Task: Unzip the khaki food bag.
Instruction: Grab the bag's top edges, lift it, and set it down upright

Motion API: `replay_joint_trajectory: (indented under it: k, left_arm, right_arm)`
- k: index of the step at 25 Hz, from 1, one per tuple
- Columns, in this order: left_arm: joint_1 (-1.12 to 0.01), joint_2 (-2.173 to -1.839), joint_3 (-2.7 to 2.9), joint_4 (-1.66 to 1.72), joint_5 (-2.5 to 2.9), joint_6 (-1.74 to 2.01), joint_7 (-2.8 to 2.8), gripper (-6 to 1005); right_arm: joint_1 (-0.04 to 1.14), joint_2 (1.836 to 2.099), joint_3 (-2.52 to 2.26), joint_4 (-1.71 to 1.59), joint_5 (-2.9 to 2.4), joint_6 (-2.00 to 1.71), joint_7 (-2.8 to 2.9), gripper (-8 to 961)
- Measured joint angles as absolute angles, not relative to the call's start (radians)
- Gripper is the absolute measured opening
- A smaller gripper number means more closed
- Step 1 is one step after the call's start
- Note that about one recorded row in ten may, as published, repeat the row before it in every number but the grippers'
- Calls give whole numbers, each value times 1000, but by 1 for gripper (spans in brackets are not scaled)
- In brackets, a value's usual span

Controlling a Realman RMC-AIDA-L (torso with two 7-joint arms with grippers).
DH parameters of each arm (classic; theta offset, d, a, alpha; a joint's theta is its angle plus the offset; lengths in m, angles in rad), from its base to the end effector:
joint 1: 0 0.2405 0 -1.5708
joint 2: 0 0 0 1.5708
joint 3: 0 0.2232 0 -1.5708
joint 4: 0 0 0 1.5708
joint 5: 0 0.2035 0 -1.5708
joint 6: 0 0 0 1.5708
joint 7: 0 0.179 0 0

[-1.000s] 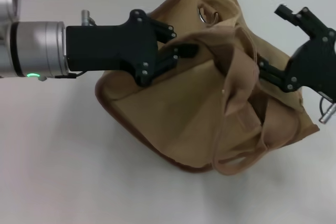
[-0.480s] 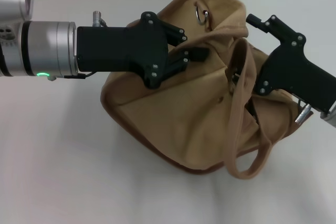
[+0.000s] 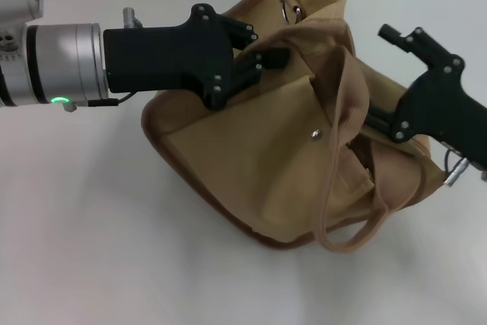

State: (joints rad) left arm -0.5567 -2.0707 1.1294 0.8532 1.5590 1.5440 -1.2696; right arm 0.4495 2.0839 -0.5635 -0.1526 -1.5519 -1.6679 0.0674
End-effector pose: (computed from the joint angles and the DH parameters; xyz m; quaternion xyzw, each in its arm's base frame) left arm -0.1128 0.3289 -0.0140 -0.9452 0.0077 -0.3142 0.0884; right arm 0.2161 0.2902 -0.0187 -0.8309 -0.1246 0.3449 0.4185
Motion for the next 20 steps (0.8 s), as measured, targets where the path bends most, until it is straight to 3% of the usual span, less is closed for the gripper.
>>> replay_joint_trajectory:
  k: [20]
  left_arm:
    - [-558, -2074, 1173, 826, 1498, 1570, -1272, 63]
  right_arm:
    - [482, 2090, -603, -156, -1559, -1677, 113, 803]
